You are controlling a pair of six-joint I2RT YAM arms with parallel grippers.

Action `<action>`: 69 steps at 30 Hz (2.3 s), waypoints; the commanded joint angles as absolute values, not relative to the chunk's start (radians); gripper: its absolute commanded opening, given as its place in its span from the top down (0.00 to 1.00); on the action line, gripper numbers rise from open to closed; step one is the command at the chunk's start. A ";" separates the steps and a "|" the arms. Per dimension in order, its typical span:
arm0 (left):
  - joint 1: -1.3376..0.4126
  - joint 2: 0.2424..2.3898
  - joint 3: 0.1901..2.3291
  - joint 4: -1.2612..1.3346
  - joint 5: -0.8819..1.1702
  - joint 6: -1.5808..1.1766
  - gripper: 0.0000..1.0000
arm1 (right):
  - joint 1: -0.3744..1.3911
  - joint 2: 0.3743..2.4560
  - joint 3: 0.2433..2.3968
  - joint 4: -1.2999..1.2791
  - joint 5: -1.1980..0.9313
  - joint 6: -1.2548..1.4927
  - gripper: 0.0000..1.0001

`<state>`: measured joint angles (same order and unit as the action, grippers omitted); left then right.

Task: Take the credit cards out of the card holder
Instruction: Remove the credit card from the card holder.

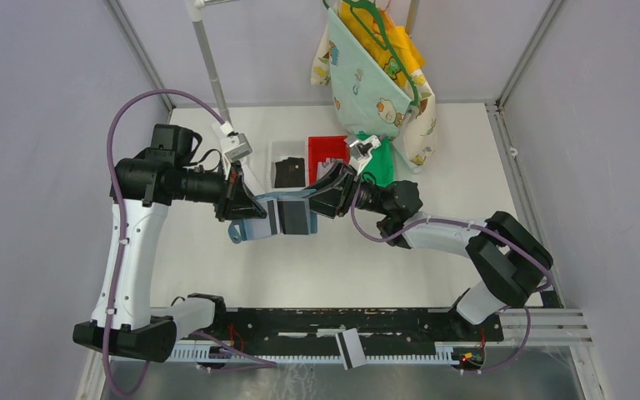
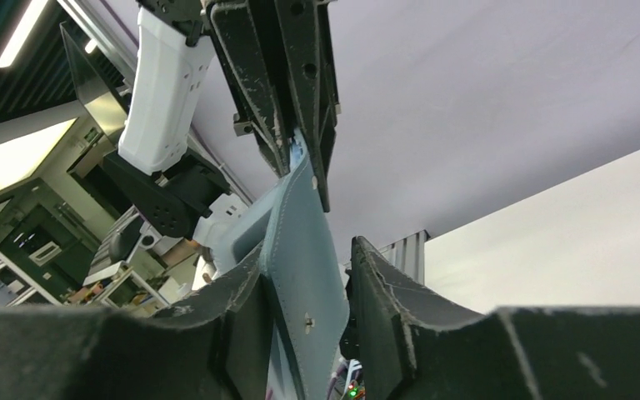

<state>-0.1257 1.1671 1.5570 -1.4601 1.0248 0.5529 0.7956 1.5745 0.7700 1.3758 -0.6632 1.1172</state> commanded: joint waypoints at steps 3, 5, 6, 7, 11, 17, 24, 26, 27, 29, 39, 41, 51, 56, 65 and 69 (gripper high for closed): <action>-0.127 1.165 1.588 -1.455 1.037 0.579 0.98 | 0.772 1.557 0.776 1.448 -0.706 1.157 0.51; -0.127 1.167 1.589 -1.432 1.019 0.540 0.98 | 0.771 1.554 0.778 1.436 -0.718 1.151 0.39; -0.127 1.169 1.593 -1.422 1.010 0.527 0.98 | 0.768 1.548 0.779 1.423 -0.723 1.139 0.33; -0.127 1.171 1.597 -1.420 1.008 0.524 0.98 | 0.765 1.540 0.781 1.403 -0.729 1.123 0.28; -0.128 1.172 1.600 -1.419 1.008 0.520 0.98 | 0.757 1.479 0.781 1.299 -0.731 1.002 0.15; -0.128 1.168 1.591 -1.393 0.983 0.497 0.98 | 0.762 1.444 0.785 1.232 -0.755 0.934 0.02; -0.127 1.166 1.594 -1.388 0.980 0.488 0.98 | 0.785 1.467 0.803 1.220 -0.774 0.923 0.02; -0.127 1.164 1.594 -1.392 0.979 0.492 0.98 | 0.791 1.462 0.807 1.187 -0.769 0.890 0.02; -0.127 1.166 1.594 -1.393 0.977 0.492 0.98 | 0.795 1.460 0.811 1.152 -0.765 0.868 0.02; -0.128 1.166 1.595 -1.394 0.978 0.492 0.98 | 0.803 1.449 0.828 1.046 -0.735 0.795 0.02; -0.127 1.167 1.620 -1.432 0.997 0.527 0.98 | 0.828 1.347 0.850 0.713 -0.527 0.503 0.34; -0.128 1.168 1.617 -1.448 1.012 0.546 0.98 | 0.828 1.354 0.851 0.737 -0.562 0.521 0.45; -0.128 1.195 1.618 -1.447 1.072 0.563 0.91 | 0.827 1.488 0.818 1.354 -0.744 1.007 0.74; -0.128 1.219 1.643 -1.443 1.101 0.560 0.66 | 0.826 1.488 0.816 1.414 -0.762 1.068 0.96; -0.127 1.146 1.508 -1.290 1.187 0.440 0.33 | 0.797 1.462 0.797 1.519 -0.682 1.168 1.00; -0.128 1.118 1.501 -1.291 1.212 0.444 0.42 | 0.794 1.448 0.783 1.518 -0.667 1.154 1.00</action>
<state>-0.1261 1.1603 1.5009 -1.3510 1.1355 0.4801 0.8005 1.4952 0.7887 1.3960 -0.6937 1.1225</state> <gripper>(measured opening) 0.620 0.040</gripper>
